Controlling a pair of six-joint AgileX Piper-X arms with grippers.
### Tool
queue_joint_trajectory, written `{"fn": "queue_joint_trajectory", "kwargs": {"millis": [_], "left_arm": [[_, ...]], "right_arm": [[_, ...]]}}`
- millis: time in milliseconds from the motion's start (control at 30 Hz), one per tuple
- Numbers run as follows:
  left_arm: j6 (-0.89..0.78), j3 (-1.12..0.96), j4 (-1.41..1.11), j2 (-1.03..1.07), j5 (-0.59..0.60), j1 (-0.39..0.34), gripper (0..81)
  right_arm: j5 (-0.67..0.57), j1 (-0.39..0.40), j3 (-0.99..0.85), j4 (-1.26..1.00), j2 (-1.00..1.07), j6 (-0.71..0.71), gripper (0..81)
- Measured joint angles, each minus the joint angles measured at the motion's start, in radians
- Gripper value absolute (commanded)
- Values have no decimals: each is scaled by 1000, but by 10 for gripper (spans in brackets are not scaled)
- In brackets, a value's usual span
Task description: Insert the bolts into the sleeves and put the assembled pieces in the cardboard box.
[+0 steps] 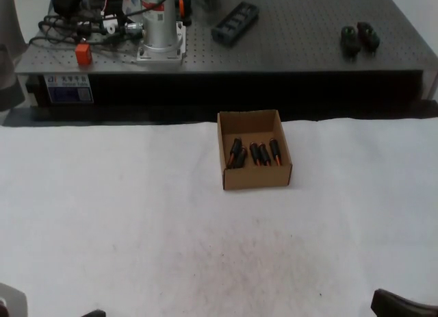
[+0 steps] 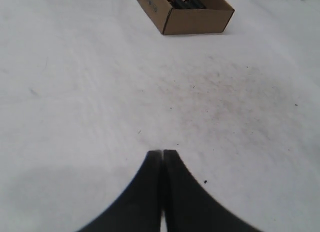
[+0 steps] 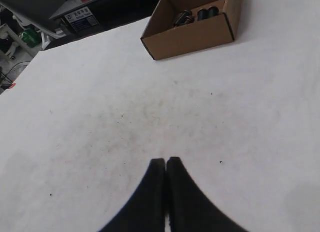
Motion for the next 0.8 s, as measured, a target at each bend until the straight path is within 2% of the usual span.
{"fn": "queue_joint_trajectory", "kwargs": {"millis": [800], "left_arm": [[-11,72,-1,0,0,0,6]], "right_arm": [[2,0,4,50,0,1,13]]}}
